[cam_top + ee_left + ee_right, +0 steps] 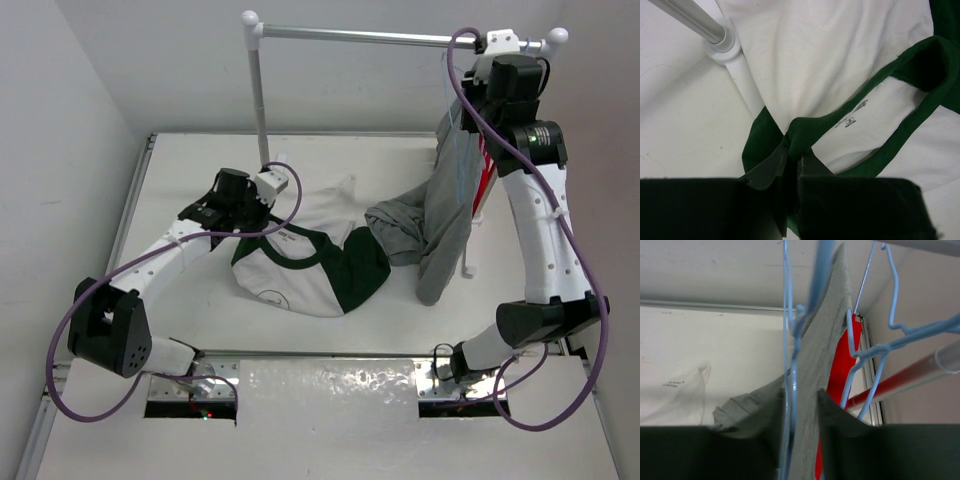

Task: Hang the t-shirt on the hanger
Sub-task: Pick up the hanger from the clothesline.

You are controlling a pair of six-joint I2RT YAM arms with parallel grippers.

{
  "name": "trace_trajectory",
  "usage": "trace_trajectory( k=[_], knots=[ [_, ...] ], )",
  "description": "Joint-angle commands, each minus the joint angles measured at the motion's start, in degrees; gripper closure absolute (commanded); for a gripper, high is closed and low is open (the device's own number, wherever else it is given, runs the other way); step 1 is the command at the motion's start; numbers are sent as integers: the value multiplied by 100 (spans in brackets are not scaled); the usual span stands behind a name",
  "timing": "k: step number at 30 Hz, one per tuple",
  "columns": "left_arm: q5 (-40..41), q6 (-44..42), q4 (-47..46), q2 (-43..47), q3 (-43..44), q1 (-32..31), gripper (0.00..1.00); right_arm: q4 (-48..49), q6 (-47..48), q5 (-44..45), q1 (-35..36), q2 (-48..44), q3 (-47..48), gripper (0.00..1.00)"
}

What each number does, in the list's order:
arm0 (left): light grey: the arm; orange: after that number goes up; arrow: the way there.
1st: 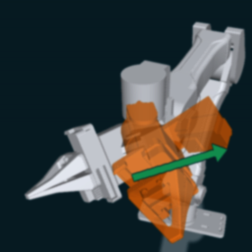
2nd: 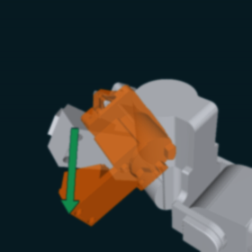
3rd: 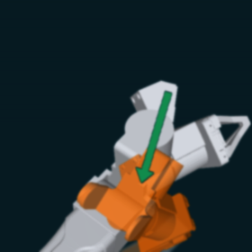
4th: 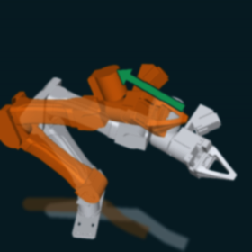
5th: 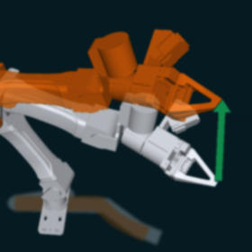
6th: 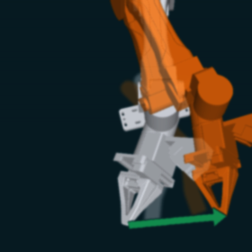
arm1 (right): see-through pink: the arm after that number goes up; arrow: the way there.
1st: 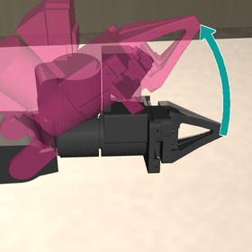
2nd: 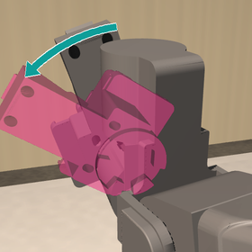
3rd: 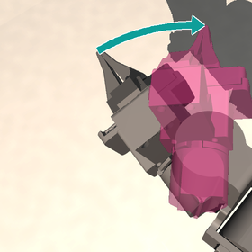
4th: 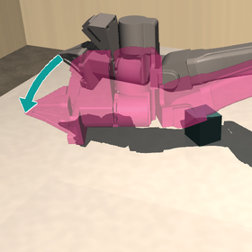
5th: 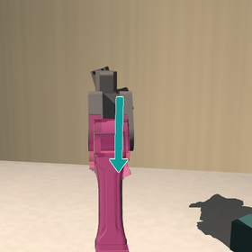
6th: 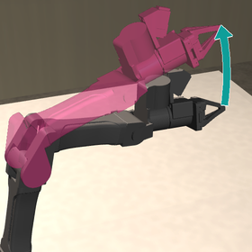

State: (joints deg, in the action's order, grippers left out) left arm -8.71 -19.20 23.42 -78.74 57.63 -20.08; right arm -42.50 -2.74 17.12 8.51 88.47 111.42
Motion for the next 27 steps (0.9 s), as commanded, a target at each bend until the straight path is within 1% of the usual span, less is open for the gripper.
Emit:
trace_trajectory(
  k=[1,2,3,4,10,14,17,20,22,24,25,27],
  knots=[
    [27,-49,-162,254,21,-14,100,259,-104,-472,-104,-57,-111,78],
    [27,-57,-171,263,21,-14,100,277,-95,-560,-104,-58,-164,83],
    [27,-57,-206,263,12,-14,100,277,-77,-631,-104,-31,-199,96],
    [19,-49,-232,245,3,-14,100,260,-42,-631,-113,-5,-208,100],
    [71,-57,-241,227,-6,-14,100,426,142,-596,-104,-233,-156,100],
    [124,-66,-241,201,64,-14,100,602,186,-693,-104,-418,256,100],
    [168,-93,-241,192,91,-14,100,682,239,-991,-96,-479,372,100],
    [177,-93,-241,157,100,-14,100,734,230,-1202,-26,-611,294,100],
    [177,-93,-259,113,91,-14,100,726,239,-1369,106,-716,188,100],
    [177,-49,-329,52,74,-14,100,691,239,-1580,378,-856,-110,100],
    [168,-40,-355,26,65,-14,100,682,239,-1642,518,-918,-407,100],
    [177,4,-417,-45,82,-14,100,760,563,-1660,1054,-1190,-812,100]
  ],
)
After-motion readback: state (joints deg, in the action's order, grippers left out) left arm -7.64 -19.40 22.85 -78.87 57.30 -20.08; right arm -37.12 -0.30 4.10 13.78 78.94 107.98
